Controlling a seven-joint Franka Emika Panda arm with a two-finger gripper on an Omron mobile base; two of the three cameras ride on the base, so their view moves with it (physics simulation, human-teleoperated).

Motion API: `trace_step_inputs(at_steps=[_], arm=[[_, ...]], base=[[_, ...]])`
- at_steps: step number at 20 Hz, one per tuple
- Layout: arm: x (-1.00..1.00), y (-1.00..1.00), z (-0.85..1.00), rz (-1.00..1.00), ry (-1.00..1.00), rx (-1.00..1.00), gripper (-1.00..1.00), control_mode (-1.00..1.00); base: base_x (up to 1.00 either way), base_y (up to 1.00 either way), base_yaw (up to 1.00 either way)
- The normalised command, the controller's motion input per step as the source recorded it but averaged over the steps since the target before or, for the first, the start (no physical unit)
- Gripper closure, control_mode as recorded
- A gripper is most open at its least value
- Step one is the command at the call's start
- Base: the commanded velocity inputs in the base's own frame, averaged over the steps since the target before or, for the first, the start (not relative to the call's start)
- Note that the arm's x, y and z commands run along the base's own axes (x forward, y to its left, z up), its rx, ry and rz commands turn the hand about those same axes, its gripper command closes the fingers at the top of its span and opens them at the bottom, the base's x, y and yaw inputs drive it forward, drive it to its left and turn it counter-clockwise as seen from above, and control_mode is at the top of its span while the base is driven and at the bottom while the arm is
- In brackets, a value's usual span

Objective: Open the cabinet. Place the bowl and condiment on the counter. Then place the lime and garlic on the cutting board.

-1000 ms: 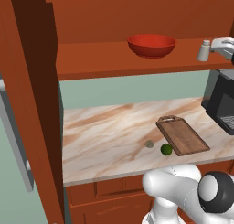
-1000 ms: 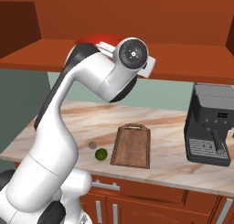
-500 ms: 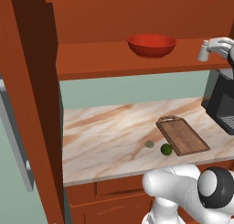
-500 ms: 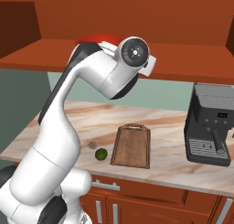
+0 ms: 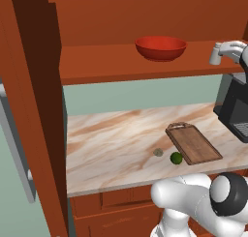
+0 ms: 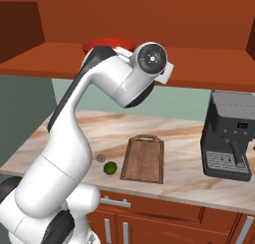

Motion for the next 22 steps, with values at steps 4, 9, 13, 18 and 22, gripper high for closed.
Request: trace_step_inputs(at_steps=[4,9,13,18,22], arm=[[0.15,-0.02,-0.05,0.00,0.00,0.00,-1.00,-1.00],[0.15,-0.04,-0.06,0.00,0.01,0.00,-1.00,-1.00],[0.14,-0.09,-0.06,0.00,0.01,0.00,-1.00,-1.00],[0.16,-0.07,-0.04,0.00,0.01,0.00,-1.00,-1.00],[0.17,-0.04,-0.04,0.00,0.01,0.00,-1.00,-1.00]], base=[[0.00,0.00,0.00],[0.00,0.00,0.00],[0.00,0.00,0.00],[0.00,0.00,0.00],[0.00,0.00,0.00]])
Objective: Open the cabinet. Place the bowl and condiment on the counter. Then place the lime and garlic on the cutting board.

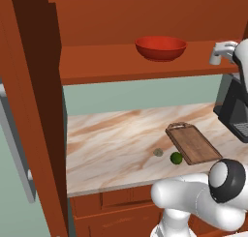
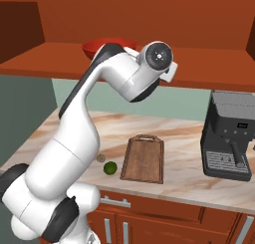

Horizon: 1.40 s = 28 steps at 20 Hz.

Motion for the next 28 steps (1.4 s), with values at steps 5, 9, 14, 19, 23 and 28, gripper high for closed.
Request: trace_step_inputs(at_steps=[5,9,14,19,23,28], arm=[[0.18,0.00,-0.04,0.00,0.01,0.00,-1.00,-1.00],[0.15,-0.03,-0.06,0.00,0.01,0.00,-1.00,-1.00],[0.15,-0.10,-0.05,0.00,0.01,0.00,-1.00,-1.00],[0.14,-0.12,-0.03,0.00,0.01,0.00,-1.00,-1.00],[0.16,-0.06,-0.01,0.00,0.00,0.00,-1.00,-1.00],[0.15,-0.03,-0.01,0.00,0.01,0.00,-1.00,-1.00]], base=[[0.00,0.00,0.00],[0.00,0.00,0.00],[0.00,0.00,0.00],[0.00,0.00,0.00],[0.00,0.00,0.00],[0.00,0.00,0.00]])
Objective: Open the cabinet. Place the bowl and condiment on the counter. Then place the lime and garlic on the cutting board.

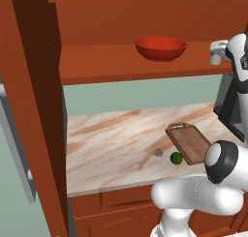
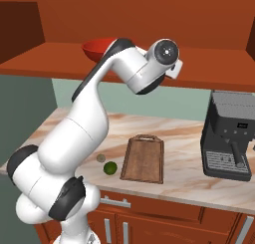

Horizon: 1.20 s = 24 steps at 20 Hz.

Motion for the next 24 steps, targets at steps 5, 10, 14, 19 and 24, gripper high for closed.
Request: trace_step_inputs(at_steps=[5,10,14,19,24], arm=[[0.15,-0.06,-0.03,0.00,0.01,0.00,-1.00,-1.00],[0.13,-0.09,-0.09,0.00,0.00,0.00,-1.00,-1.00],[0.14,-0.05,-0.11,0.00,0.00,0.00,-1.00,-1.00],[0.12,-0.01,-0.10,0.00,0.01,0.00,-1.00,-1.00],[0.11,0.00,-0.07,0.00,0.02,0.00,1.00,-1.00]], base=[[0.00,0.00,0.00],[0.00,0.00,0.00],[0.00,0.00,0.00],[0.00,0.00,0.00],[0.00,0.00,0.00]])
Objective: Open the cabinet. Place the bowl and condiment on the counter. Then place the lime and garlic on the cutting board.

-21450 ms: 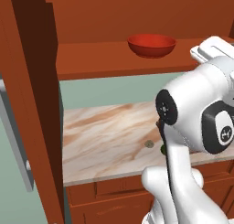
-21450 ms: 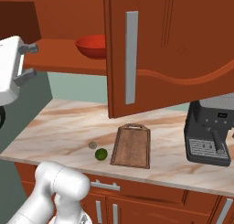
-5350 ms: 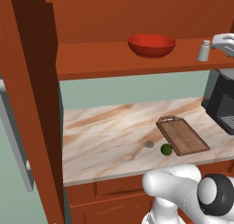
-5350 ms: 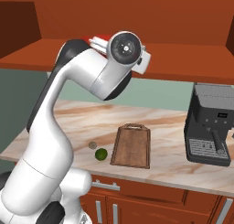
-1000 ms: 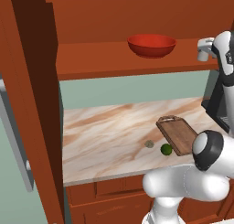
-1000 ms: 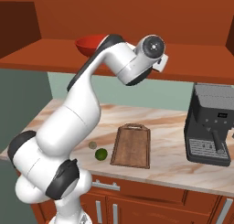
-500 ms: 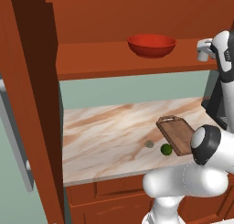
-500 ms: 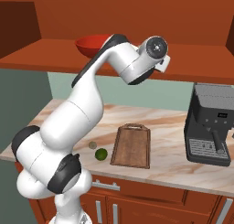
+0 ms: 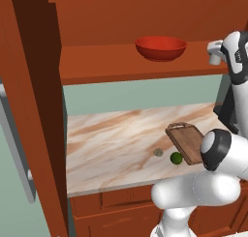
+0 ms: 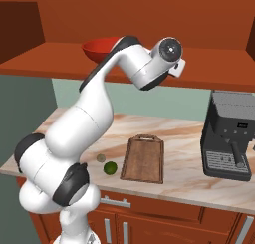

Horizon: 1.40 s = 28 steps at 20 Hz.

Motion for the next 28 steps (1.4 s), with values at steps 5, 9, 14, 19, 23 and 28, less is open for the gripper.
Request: trace_step_inputs(at_steps=[5,9,14,19,23,28], arm=[[0.05,0.00,-0.10,0.00,0.01,0.00,1.00,-1.00],[0.00,0.00,-0.16,0.00,0.00,0.00,1.00,-1.00],[-0.03,0.00,-0.10,0.00,0.00,0.00,1.00,-1.00],[-0.50,0.00,0.02,0.00,-0.01,0.00,1.00,-1.00],[-0.62,0.07,0.26,-0.08,0.00,0.00,1.00,-1.00],[-0.80,0.03,0.27,-0.17,0.00,0.00,1.00,-1.00]], base=[[0.00,0.00,0.00],[0.00,0.00,0.00],[0.00,0.00,0.00],[0.00,0.00,0.00],[0.00,0.00,0.00],[0.00,0.00,0.00]])
